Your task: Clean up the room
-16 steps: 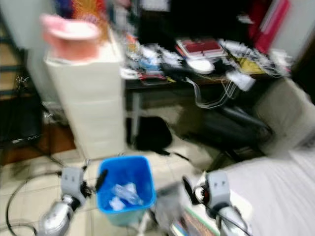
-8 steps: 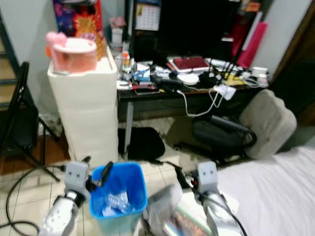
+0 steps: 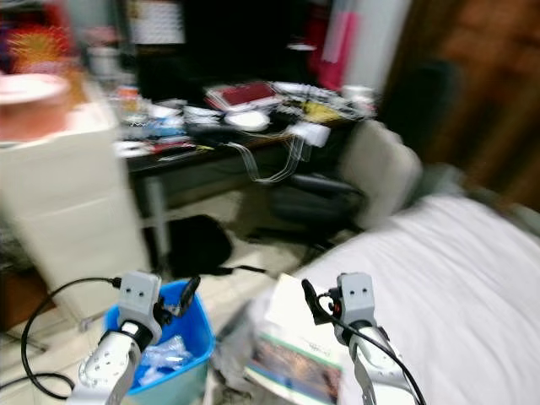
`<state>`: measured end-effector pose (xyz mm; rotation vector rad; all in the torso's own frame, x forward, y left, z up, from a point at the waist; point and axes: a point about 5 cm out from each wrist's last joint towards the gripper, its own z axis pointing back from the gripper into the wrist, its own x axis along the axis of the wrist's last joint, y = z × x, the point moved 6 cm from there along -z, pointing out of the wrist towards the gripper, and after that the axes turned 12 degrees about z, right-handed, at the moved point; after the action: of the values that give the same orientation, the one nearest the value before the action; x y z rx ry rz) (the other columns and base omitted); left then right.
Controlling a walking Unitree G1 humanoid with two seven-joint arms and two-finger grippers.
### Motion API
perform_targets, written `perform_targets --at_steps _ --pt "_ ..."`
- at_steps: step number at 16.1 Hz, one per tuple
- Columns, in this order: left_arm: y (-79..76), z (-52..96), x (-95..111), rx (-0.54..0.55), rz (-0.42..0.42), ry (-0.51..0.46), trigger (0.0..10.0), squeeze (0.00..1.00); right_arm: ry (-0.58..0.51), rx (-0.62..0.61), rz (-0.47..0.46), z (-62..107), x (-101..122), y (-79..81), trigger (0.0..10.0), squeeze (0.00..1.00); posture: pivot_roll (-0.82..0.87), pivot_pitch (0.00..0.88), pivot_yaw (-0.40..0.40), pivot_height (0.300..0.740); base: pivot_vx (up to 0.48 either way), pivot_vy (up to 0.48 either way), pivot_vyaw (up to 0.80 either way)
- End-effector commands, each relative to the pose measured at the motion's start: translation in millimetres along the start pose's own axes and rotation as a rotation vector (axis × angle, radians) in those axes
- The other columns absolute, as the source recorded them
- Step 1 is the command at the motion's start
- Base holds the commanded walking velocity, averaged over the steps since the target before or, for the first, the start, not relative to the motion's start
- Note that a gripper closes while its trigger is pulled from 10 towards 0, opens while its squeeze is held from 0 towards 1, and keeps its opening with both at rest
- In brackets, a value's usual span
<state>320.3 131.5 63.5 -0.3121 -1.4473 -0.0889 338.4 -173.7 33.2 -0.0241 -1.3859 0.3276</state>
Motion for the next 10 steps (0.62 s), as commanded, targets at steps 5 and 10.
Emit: perform_targets --at_steps 5,10 --pt "5.2 0.1 -10.8 0.014 0.051 0.049 10.0 0.00 0.001 -0.002 -0.041 0.4 -2.3 -2.3 10.0 0.00 0.07 0.000 -0.095 0.740 0.000 0.000 -0.80" --pt "22.9 0.7 -17.9 0.074 0.096 0.076 10.0 0.00 0.021 -0.004 -0.058 2.3 -7.9 -3.2 10.0 0.00 0.07 0.000 -0.099 0.740 0.000 0.000 -0.80"
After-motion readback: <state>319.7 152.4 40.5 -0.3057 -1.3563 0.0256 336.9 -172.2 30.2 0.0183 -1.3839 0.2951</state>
